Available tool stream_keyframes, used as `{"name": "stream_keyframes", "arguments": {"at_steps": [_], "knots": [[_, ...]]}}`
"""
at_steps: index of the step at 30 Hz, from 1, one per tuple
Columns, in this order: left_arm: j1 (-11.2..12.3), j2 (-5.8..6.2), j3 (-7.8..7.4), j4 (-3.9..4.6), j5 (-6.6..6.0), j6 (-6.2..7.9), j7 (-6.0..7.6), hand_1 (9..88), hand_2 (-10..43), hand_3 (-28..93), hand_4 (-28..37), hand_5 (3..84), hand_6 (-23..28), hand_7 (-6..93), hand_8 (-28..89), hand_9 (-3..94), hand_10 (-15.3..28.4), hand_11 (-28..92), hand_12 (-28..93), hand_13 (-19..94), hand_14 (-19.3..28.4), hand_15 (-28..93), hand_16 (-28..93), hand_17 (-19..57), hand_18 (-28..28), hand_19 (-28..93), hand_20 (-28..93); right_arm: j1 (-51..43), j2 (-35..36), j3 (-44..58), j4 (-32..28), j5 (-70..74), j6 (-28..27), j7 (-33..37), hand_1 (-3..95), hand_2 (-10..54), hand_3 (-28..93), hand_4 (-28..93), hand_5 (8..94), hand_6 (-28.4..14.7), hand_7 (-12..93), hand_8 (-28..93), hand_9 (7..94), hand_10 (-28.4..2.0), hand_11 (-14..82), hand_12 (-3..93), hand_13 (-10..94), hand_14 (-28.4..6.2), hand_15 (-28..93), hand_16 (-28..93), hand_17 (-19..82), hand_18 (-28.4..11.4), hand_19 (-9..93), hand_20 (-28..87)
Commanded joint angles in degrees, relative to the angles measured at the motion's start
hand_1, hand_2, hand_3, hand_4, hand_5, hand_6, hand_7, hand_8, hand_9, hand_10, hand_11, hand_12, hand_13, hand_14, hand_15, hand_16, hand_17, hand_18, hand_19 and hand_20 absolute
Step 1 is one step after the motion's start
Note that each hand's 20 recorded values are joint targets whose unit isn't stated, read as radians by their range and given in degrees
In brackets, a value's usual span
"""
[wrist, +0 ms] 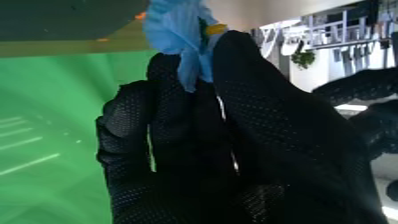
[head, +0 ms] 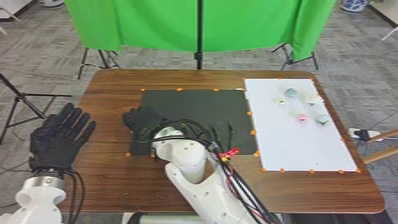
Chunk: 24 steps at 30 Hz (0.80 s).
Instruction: Arrange flowers
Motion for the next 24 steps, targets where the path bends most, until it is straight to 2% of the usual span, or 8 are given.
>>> {"name": "stream_keyframes", "arguments": {"at_steps": [1,2,8,13,14,17,19,24], "knots": [[0.81,-0.02,0.01,-0.19,-0.43,0.7,0.82,37.0,10.6,77,-28.2,46.5,8.4,22.2,-12,37.8,14.4,30,12,30,15.5,49,-9,-5.7,16.0,42,15,-0.01,1.81,-1.8,-2.11,-14.17,-4.05,1.92,63.4,-9.5,77,-28,59.4,-1.1,37,-19,56.0,-16.4,24.8,19.7,45,-14.5,67,42,30,-23.0,86,49],[0.67,-0.02,0.11,-0.19,-0.54,1.09,0.81,37.0,10.6,77,-28.2,46.5,8.3,22.4,-12,37.8,14.5,30,12,30,15.4,49,-9,-5.7,16.0,42,15,0.08,1.89,-1.99,-2.17,-14.08,-4.78,2.56,62.7,-9.5,78,-28,59.3,-1.2,37,-19,55.6,-16.6,24.7,19.7,43,-15.2,68,41,30,-23.4,86,50],[1.16,-0.32,-0.29,-0.45,-0.78,1.08,0.77,37.0,9.6,77,-28.2,46.6,8.4,22.7,-12,37.6,14.4,30,12,29,15.3,49,-8,-5.7,15.9,42,15,-0.15,2.6,-2.45,-3.32,-11.3,-6.42,4.67,58.7,-9.5,83,-28,59.4,-1.6,34,-18,53.2,-17.4,23.6,19.3,39,-18.6,71,35,28,-24.5,87,51],[1.47,-0.82,-0.56,-0.27,-0.91,0.46,0.25,36.6,9.8,77,-28.3,46.6,8.4,22.6,-12,37.7,14.4,30,12,29,15.4,49,-8,-5.7,15.9,42,15,-0.27,3.6,-3.26,-5.55,-2.27,-0.67,9.99,54.3,-9.5,86,-28,58.3,-2.6,34,-18,52.4,-18.4,23.6,19.0,40,-19.8,73,31,29,-25.2,87,51],[1.58,-0.96,-0.56,-0.29,-1.28,0.53,0.18,36.5,9.9,77,-28.3,46.6,8.4,22.6,-12,37.8,14.4,30,12,29,15.4,49,-8,-5.7,15.9,42,15,-0.19,3.78,-3.58,-6.04,0.74,1.04,11.74,52.4,-9.5,87,-28,54.3,-3.5,33,-18,51.0,-19.3,24.1,19.0,40,-20.2,74,29,29,-25.5,88,50],[1.79,-1.71,-0.66,-0.16,-2.49,0.37,-0.75,36.1,10.1,77,-28.3,46.6,8.4,22.6,-12,37.8,14.4,30,12,29,15.4,49,-8,-5.7,15.9,42,15,-0.28,4.19,-3.02,-8.5,8.14,3.22,15.61,50.4,-9.5,88,-28,48.4,-5.6,29,-18,48.3,-20.4,25.5,18.8,40,-20.9,76,27,30,-26.0,89,49],[1.84,-2.53,-0.69,-0.01,-2.04,0.03,-1.47,35.9,10.2,77,-28.3,46.7,8.5,22.4,-12,37.9,14.5,30,12,29,15.4,50,-8,-5.7,15.9,42,15,-0.59,5.72,-2.39,-11.5,12.65,4.55,17.83,49.6,-9.5,88,-28,46.4,-6.5,27,-17,46.8,-21.2,26.0,18.7,40,-21.6,76,26,30,-26.5,90,49],[1.59,-4.04,-1.3,0.48,-0.94,-1.18,-3.67,35.6,10.5,76,-28.3,46.6,8.5,21.9,-12,38.0,14.5,30,12,30,15.5,50,-8,-5.7,15.9,42,15,-3.89,10.85,5.94,-20.54,18.47,-0.17,20.33,47.2,-9.5,87,-28,44.1,-7.3,25,-16,44.8,-22.6,25.7,17.8,36,-22.6,73,22,29,-26.9,90,47]]}}
